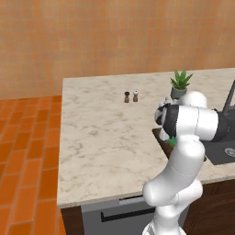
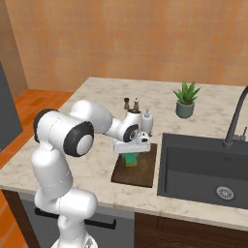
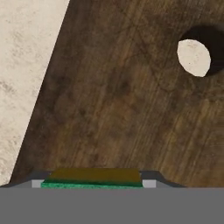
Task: Pick up the sponge from the counter and clean the cutting board by briefly scrubbing or pressing down on the cutting board. Once finished, release the sponge.
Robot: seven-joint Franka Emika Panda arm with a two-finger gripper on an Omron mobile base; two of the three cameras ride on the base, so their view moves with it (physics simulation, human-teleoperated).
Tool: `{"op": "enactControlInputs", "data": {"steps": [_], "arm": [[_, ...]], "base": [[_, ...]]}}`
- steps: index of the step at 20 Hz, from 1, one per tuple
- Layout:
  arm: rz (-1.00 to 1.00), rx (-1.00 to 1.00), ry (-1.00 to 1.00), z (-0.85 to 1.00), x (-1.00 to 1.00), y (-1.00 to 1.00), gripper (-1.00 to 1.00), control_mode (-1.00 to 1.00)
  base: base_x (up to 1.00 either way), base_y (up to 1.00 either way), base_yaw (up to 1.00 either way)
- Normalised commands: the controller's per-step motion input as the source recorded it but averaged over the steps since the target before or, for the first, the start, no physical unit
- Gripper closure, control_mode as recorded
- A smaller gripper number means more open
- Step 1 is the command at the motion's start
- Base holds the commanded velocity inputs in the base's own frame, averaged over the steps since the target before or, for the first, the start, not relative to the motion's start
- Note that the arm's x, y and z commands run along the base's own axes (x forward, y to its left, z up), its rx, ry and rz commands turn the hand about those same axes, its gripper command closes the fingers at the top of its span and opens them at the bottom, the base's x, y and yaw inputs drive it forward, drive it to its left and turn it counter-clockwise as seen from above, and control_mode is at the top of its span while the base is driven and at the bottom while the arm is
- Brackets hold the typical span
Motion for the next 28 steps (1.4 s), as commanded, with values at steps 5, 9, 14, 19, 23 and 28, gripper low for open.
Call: {"op": "enactControlInputs", "data": {"steps": [5,9,14,19,23,28], "arm": [[0.0,0.0,0.0,0.0,0.61,-0.01,1.0,-1.0],[0.0,0.0,-0.01,-0.08,-0.2,0.0,1.0,-1.0],[-0.03,0.0,-0.09,-0.23,-0.99,0.0,1.0,-1.0],[-0.03,0.0,-0.06,-0.31,-0.99,0.06,1.0,-1.0],[-0.04,0.0,-0.02,-0.26,-0.91,0.08,1.0,-1.0],[-0.01,0.0,-0.01,-0.05,-0.03,0.02,1.0,-1.0]], "base": [[0.0,0.0,0.0],[0.0,0.0,0.0],[0.0,0.0,0.0],[0.0,0.0,0.0],[0.0,0.0,0.0],[0.0,0.0,0.0]]}}
